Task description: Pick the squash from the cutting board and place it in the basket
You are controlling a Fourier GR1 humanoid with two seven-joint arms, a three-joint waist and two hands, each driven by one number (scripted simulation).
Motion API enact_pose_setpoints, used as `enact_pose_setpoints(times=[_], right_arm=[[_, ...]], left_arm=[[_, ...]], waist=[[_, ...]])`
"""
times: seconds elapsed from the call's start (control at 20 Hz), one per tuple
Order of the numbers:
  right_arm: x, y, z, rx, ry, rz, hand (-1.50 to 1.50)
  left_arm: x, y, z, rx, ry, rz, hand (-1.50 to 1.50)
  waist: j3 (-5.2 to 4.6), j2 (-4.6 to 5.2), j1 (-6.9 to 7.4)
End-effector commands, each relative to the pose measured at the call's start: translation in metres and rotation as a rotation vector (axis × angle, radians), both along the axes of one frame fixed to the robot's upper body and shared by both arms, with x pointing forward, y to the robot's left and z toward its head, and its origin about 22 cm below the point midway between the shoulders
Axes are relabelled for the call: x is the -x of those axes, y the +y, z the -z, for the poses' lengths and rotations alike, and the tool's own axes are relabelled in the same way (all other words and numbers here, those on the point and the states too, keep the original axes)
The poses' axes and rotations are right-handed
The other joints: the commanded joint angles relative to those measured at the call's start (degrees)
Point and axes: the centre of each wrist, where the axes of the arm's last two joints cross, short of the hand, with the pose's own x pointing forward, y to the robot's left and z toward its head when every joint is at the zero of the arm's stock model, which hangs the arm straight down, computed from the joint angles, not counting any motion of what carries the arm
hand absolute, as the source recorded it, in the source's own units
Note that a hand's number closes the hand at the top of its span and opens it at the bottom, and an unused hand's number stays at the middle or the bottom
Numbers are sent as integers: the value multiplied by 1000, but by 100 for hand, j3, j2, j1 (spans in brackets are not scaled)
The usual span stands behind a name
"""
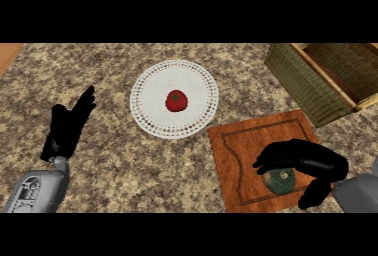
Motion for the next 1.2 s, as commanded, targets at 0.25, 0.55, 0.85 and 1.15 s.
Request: enact_pose_setpoints(times=[0.25,0.55,0.85,1.15], right_arm=[[5,15,5,-39,-173,-78,150],[-14,33,-12,141,-246,170,150],[-55,74,-68,525,-328,563,150],[-42,164,-106,316,-177,669,150]], left_arm=[[6,2,9,11,0,-12,0],[10,-2,-2,-18,-2,1,0],[3,-2,1,7,7,-15,0],[9,-6,14,8,11,-22,0]], waist=[[25,4,-2],[20,-21,19],[-32,-76,50],[14,-34,-34]])
